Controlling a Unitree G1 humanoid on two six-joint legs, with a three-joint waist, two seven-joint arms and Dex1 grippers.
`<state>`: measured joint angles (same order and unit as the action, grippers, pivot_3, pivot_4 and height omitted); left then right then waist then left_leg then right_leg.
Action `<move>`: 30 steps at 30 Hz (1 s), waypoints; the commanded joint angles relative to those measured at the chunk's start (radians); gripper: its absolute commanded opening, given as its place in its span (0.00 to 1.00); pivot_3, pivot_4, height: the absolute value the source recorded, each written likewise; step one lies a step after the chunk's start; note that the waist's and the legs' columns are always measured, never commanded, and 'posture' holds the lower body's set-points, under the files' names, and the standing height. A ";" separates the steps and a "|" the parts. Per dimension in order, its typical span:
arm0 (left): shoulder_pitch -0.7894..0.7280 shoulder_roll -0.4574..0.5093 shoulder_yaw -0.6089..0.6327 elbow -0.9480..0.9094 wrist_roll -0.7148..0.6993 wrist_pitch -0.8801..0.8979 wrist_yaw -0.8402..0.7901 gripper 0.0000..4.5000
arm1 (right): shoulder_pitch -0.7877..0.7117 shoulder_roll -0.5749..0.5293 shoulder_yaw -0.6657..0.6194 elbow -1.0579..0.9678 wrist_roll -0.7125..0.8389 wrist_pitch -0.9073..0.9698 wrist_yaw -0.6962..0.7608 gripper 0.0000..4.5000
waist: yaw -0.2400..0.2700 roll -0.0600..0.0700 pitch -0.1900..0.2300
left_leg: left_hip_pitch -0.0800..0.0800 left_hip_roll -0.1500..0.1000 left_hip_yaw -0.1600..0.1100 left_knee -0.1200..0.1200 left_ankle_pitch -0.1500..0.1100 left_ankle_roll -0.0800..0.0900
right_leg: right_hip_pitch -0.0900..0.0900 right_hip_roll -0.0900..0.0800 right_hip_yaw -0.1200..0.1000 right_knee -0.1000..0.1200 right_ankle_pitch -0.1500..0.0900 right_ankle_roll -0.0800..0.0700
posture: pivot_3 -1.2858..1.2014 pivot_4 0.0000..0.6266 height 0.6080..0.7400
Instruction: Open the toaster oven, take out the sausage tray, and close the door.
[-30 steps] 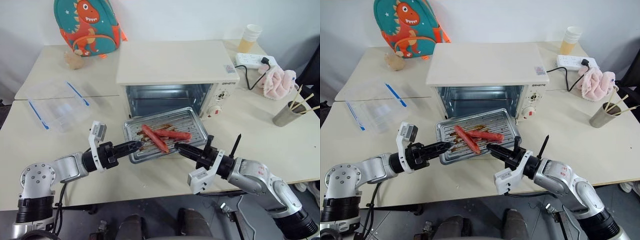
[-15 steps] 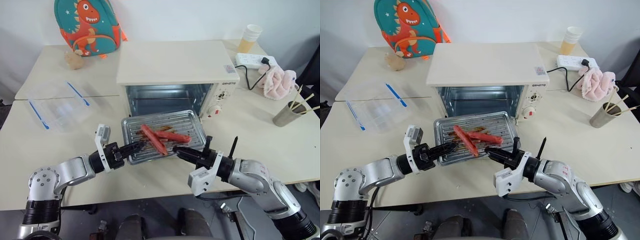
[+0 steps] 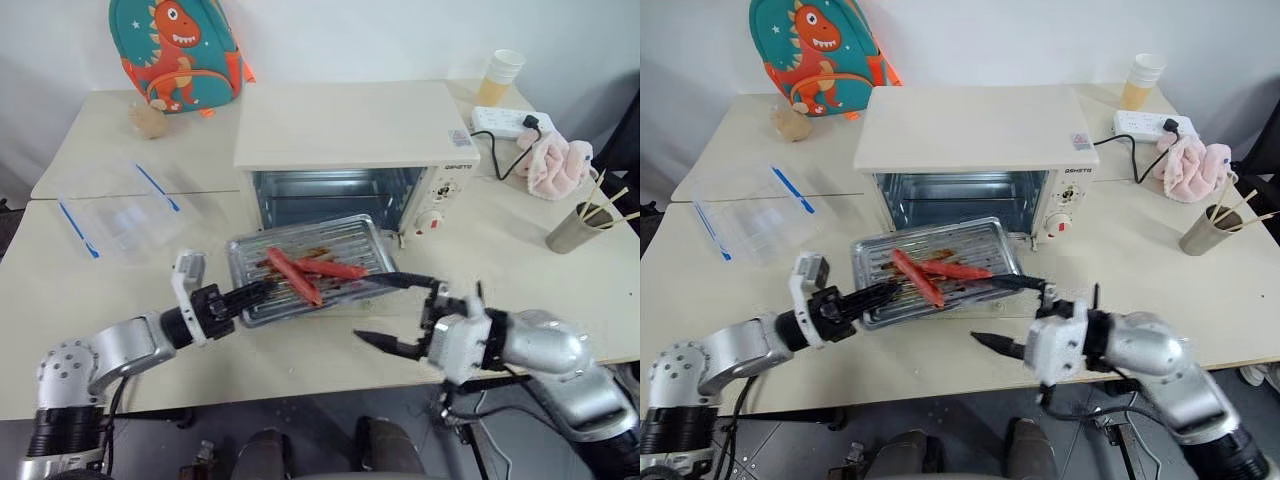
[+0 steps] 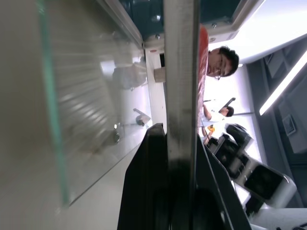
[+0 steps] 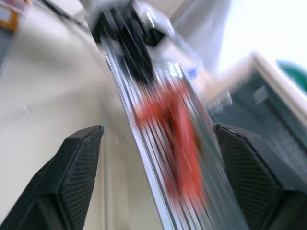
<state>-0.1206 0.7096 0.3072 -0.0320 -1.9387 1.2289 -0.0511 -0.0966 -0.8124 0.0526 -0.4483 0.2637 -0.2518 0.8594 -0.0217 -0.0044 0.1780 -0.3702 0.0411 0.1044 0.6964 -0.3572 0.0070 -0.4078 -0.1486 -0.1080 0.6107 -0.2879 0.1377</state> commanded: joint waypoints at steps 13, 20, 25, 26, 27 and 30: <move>0.417 0.062 0.423 0.036 -0.033 0.001 -0.352 0.00 | 0.060 0.009 -0.217 0.317 0.188 0.202 0.095 0.82 | -0.001 0.000 0.000 | 0.000 0.002 0.002 -0.001 -0.001 0.000 | -0.001 -0.001 0.001 -0.002 -0.003 -0.006 | 0.52 0.24 1.00; 0.610 -0.119 0.545 -0.065 -0.033 -0.098 -0.348 0.00 | -0.015 0.034 -0.201 0.469 0.154 0.193 0.126 0.82 | -0.006 0.000 0.000 | 0.001 0.005 0.004 -0.001 -0.002 -0.001 | -0.002 -0.001 0.002 -0.001 -0.004 -0.007 | 0.52 0.24 1.00; 0.649 -0.186 0.563 -0.091 -0.033 -0.168 -0.331 0.00 | -0.072 0.061 -0.171 0.534 0.148 0.222 0.167 0.82 | 0.000 0.000 0.000 | 0.001 0.005 0.004 0.001 -0.002 -0.002 | -0.003 0.000 0.001 -0.002 -0.006 -0.010 | 0.52 0.24 1.00; 0.640 -0.199 0.566 -0.090 -0.033 -0.190 -0.320 0.00 | -0.081 0.067 -0.160 0.546 0.141 0.224 0.176 0.82 | 0.002 0.000 0.000 | 0.001 0.005 0.003 0.001 -0.002 -0.002 | -0.003 0.000 0.001 -0.002 -0.006 -0.011 | 0.52 0.24 1.00; 0.618 -0.217 0.573 -0.084 -0.033 -0.220 -0.306 0.00 | -0.089 0.072 -0.147 0.563 0.138 0.233 0.193 0.82 | 0.002 0.000 0.000 | 0.001 0.005 0.003 0.001 -0.002 -0.002 | -0.002 -0.001 0.001 -0.002 -0.006 -0.011 | 0.52 0.24 1.00; 0.567 -0.252 0.584 -0.075 -0.033 -0.275 -0.268 0.00 | -0.104 0.083 -0.130 0.608 0.122 0.238 0.214 0.82 | 0.006 -0.001 0.000 | 0.001 0.006 0.003 0.001 -0.002 -0.002 | -0.002 -0.001 0.001 -0.002 -0.006 -0.011 | 0.52 0.24 1.00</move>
<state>0.4587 0.4638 0.8512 -0.0946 -1.9410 0.9860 -0.3284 -0.1906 -0.7298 -0.0722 0.1502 0.3875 -0.0144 1.0602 -0.0159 -0.0049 0.1777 -0.3695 0.0468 0.1079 0.6977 -0.3597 0.0055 -0.4102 -0.1494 -0.1069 0.6091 -0.2937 0.1271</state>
